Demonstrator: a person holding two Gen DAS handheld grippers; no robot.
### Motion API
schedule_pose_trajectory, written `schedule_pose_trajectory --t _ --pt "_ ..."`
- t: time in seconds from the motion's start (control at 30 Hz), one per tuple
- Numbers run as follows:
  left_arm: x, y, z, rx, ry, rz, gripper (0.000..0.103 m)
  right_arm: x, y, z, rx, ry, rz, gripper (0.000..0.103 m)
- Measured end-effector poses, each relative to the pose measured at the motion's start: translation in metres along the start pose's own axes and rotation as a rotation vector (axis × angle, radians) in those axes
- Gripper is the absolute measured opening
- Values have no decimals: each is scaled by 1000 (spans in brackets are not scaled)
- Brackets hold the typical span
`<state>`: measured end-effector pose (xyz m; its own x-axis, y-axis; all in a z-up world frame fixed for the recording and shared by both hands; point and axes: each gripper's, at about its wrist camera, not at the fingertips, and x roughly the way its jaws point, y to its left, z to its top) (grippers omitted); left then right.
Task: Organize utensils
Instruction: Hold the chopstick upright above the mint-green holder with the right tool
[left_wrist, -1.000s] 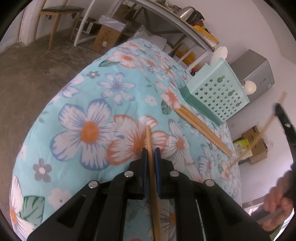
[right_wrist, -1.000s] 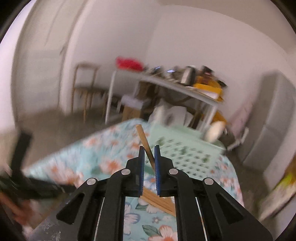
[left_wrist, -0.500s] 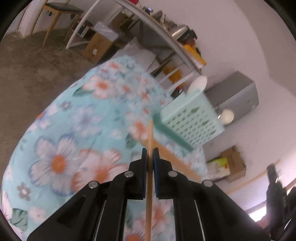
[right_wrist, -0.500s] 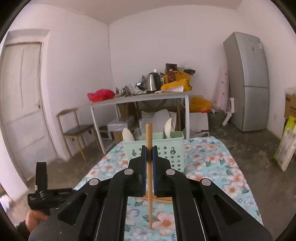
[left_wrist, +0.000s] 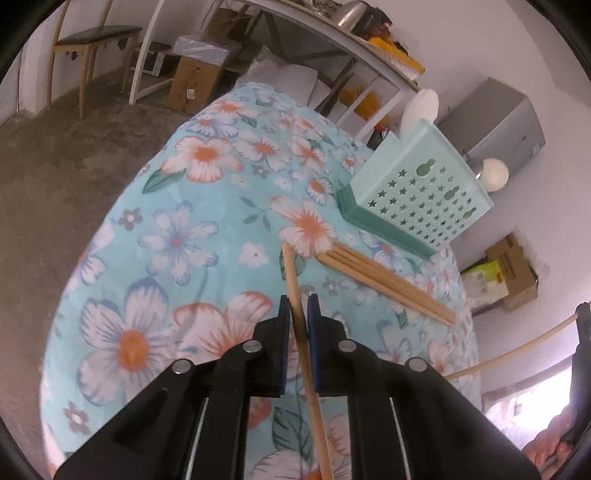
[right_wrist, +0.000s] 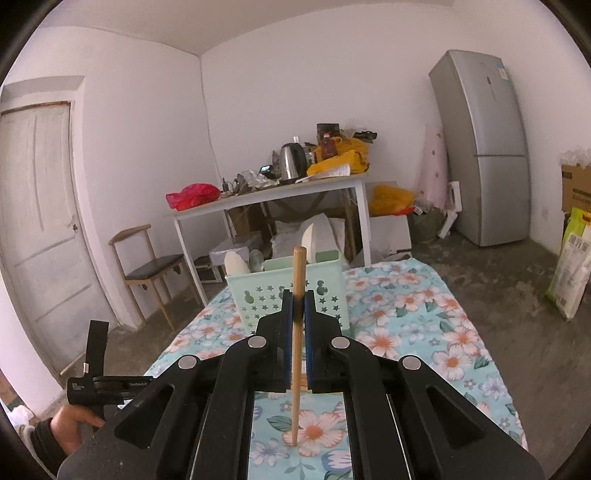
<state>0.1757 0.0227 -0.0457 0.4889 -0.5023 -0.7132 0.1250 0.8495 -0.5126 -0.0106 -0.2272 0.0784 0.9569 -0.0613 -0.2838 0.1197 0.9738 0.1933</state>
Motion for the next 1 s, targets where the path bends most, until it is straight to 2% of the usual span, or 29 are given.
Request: schedule_pose_trajectory --t 0.17,0.37,0.53,0.8,1.0 --pt "9 10 7 -40 88 -3 9 -2 -1 -1 5 -9 13 4" --pt "18 16 12 -59 114 -4 9 -3 -1 -2 0 -9 20 4" --pt "10 12 14 -61 92 -5 8 -3 0 -3 -13 -14 29 4" --pt "-14 -10 25 -63 -19 -57 6 2 4 2 -22 0 38 4" --pt "-24 -22 28 -46 -62 -76 6 4 2 0 -13 5 39 4"
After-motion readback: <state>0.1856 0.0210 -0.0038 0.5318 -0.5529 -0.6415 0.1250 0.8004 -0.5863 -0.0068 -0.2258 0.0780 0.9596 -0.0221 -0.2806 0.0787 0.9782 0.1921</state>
